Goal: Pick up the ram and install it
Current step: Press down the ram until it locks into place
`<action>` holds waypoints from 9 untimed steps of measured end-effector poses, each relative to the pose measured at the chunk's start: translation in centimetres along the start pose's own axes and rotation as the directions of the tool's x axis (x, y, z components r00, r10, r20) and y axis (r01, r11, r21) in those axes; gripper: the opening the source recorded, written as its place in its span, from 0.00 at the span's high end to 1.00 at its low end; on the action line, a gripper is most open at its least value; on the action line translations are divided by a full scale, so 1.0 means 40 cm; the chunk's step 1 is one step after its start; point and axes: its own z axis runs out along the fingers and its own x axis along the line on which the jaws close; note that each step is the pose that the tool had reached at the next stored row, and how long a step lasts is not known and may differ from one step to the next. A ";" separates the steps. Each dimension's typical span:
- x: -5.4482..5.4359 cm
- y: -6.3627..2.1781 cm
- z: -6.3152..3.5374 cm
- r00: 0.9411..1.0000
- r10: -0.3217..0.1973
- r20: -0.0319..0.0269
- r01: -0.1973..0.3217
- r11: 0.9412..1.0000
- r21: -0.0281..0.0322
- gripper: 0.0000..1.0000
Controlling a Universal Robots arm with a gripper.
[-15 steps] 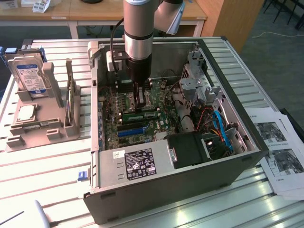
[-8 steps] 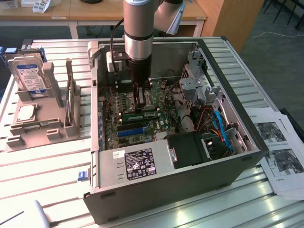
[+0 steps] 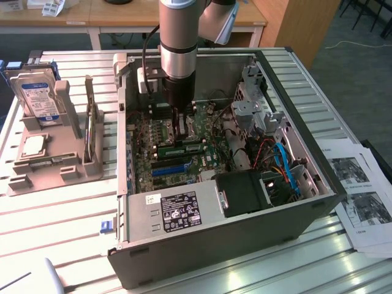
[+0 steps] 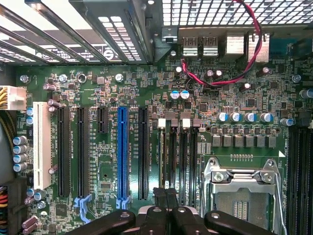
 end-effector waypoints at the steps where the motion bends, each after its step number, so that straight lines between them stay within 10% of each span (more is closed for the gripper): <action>1: 0.000 0.000 0.000 1.000 0.000 0.000 0.000 1.000 0.000 0.90; 9: 0.001 0.000 0.005 1.000 0.000 0.000 0.000 1.000 0.000 0.90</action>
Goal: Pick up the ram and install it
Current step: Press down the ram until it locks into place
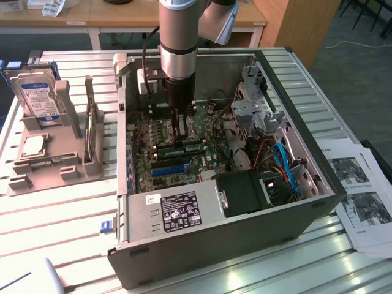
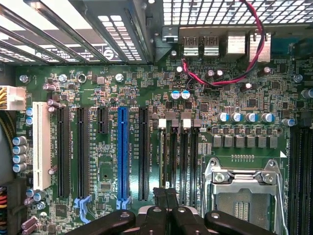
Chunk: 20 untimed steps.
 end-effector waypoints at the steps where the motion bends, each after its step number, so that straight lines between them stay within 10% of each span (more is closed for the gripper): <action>1: 0.000 0.000 0.000 1.000 0.000 0.000 0.000 1.000 0.000 0.90; 20: 0.000 -0.001 0.000 1.000 0.000 0.002 0.000 1.000 0.001 0.90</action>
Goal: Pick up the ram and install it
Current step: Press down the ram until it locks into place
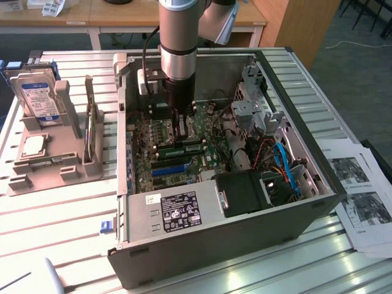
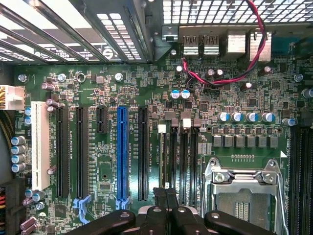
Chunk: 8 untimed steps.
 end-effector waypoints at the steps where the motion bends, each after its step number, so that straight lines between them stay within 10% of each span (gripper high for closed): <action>1: 0.001 0.000 -0.005 1.000 0.000 -0.001 0.000 1.000 -0.001 0.90; 8: 0.003 -0.001 -0.044 1.000 0.000 -0.001 0.000 1.000 -0.002 0.90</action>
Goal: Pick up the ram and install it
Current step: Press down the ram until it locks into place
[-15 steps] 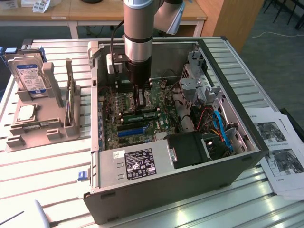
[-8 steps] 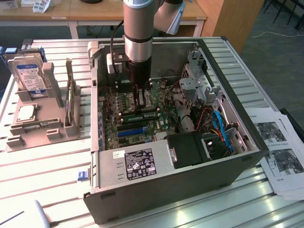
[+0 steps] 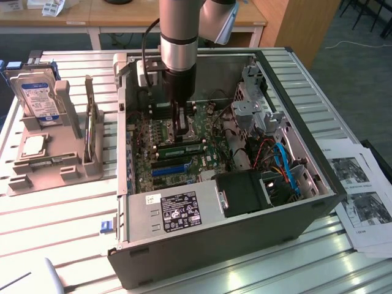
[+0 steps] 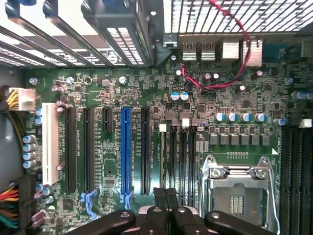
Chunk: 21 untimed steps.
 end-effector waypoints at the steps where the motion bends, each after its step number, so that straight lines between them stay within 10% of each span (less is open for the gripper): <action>1: 0.000 0.000 -0.006 1.000 0.000 0.000 0.000 1.000 0.000 0.90; 13: 0.004 -0.002 -0.065 1.000 0.000 0.000 0.000 1.000 -0.001 0.90; 17: 0.009 -0.003 -0.130 1.000 0.000 0.000 0.000 1.000 -0.002 0.90; 21: 0.010 -0.004 -0.145 1.000 0.000 0.000 0.000 1.000 -0.003 0.90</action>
